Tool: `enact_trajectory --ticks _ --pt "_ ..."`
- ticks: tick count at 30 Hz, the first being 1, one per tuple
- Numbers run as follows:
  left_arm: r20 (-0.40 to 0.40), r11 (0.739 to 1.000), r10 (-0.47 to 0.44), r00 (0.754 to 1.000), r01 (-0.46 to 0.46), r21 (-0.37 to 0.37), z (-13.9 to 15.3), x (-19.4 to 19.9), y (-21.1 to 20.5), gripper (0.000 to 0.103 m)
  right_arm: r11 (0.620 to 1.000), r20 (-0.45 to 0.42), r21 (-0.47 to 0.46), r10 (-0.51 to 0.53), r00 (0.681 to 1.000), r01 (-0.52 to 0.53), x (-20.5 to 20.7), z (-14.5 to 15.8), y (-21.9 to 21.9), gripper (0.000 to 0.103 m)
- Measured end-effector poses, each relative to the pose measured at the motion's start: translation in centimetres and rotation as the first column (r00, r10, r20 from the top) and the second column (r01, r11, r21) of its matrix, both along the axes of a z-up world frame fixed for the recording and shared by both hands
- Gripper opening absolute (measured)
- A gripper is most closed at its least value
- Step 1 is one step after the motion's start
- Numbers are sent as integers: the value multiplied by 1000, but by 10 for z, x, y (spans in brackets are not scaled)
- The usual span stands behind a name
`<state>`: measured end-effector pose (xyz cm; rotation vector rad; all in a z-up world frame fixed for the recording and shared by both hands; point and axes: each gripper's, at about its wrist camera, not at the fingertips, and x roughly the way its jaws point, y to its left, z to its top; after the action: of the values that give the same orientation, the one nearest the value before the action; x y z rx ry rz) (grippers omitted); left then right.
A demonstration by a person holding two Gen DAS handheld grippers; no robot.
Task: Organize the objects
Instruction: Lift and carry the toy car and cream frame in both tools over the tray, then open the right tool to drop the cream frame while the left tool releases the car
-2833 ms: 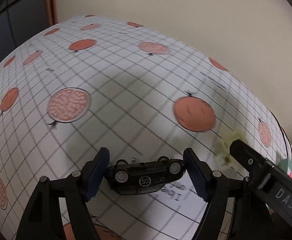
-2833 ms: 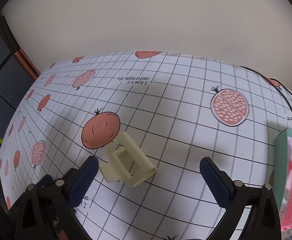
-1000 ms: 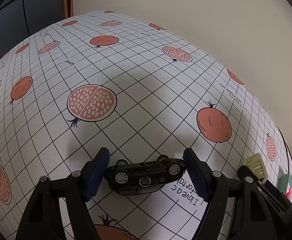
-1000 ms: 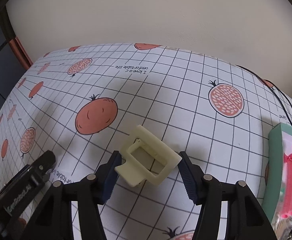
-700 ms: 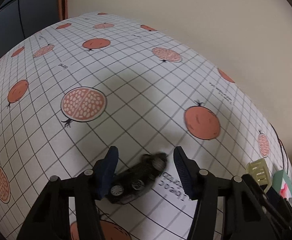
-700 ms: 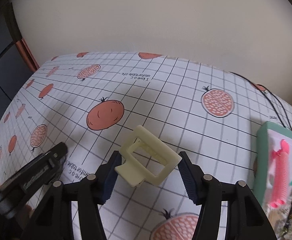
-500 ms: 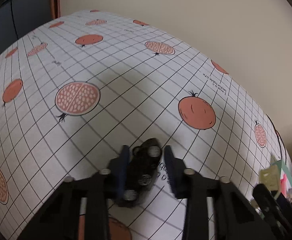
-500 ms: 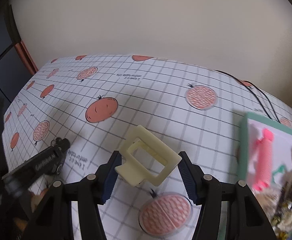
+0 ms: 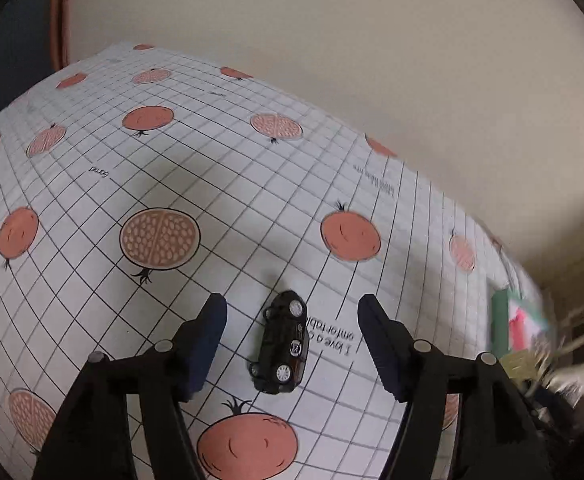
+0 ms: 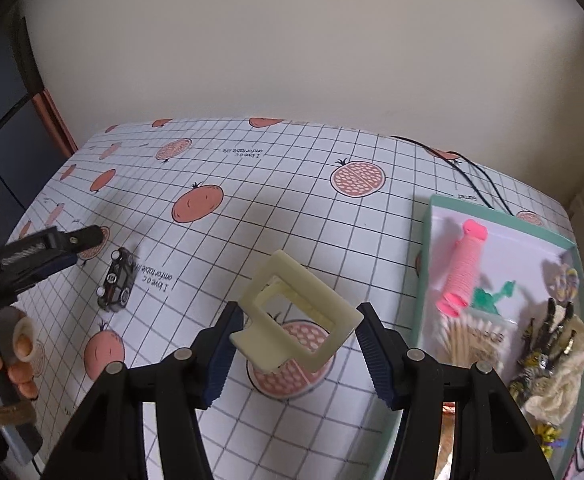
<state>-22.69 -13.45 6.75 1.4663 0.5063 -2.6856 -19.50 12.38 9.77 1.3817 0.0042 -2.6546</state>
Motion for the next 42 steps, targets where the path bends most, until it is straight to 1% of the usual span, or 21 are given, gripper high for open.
enact_trajectory --ticks 2,4,6,9,10,11,13,15,18,19,20,22,26,28,31,34,36,37,38,41,42 --pt "27 997 -19 999 21 -76 -10 -3 9 69 1000 -12 20 8 1000 -8 6 5 5 61" --pt "60 991 -41 997 48 -124 -22 -7 19 69 999 -16 36 2 1000 -1 11 10 14 61" --pt "83 987 -33 996 45 -151 -31 -9 23 67 999 -19 37 -13 1000 14 16 12 23 61" --pt "119 984 -37 992 57 -171 -44 -9 26 51 999 -22 27 -40 999 41 22 16 41 61" --pt "131 981 -36 991 60 -183 -48 -10 27 49 998 -23 26 -48 999 48 23 17 45 61" --pt "116 976 -37 993 60 -209 -47 -9 30 45 998 -24 25 -60 998 61 25 18 52 61" --pt "113 973 -30 993 55 -226 -46 -9 31 29 996 -23 26 -81 996 82 29 20 63 61" --pt "110 975 -18 994 42 -219 -46 -7 30 29 994 -20 24 -104 994 104 35 22 74 61" --pt "116 970 -25 993 52 -239 -47 -2 35 29 991 -20 14 -131 991 131 44 23 90 61" --pt "122 972 -29 992 56 -229 -45 0 37 29 990 -19 14 -139 990 139 47 23 96 61" --pt "122 978 -36 992 60 -199 -41 4 43 29 988 -17 17 -156 988 156 52 22 103 61" --pt "112 981 -55 992 75 -179 -32 9 52 29 982 -9 10 -187 982 187 57 19 116 61" --pt "46 981 -146 988 150 -121 0 21 90 29 965 16 -19 -262 965 263 72 11 148 61" --pt "5 974 -208 978 208 -91 19 31 120 29 957 26 -30 -286 958 287 78 7 161 61" --pt "-43 951 -305 951 302 -60 38 44 157 29 947 43 -35 -317 947 318 86 1 179 61" --pt "-76 908 -418 905 416 -38 53 64 205 29 940 61 -38 -337 940 339 93 -5 192 61" --pt "-86 883 -469 879 468 -35 56 74 229 29 938 66 -38 -342 937 345 97 -7 197 61" --pt "-90 866 -500 862 500 -20 56 80 244 29 938 70 -40 -342 937 345 99 -9 199 61" --pt "-87 855 -517 852 519 4 54 82 254 29 938 72 -40 -340 938 344 100 -10 199 61" --pt "-51 844 -527 848 530 79 40 84 273 29 943 77 -20 -330 941 332 103 -14 197 61" --pt "-40 847 -524 851 525 86 35 84 277 29 945 79 -11 -325 942 327 103 -15 197 61"
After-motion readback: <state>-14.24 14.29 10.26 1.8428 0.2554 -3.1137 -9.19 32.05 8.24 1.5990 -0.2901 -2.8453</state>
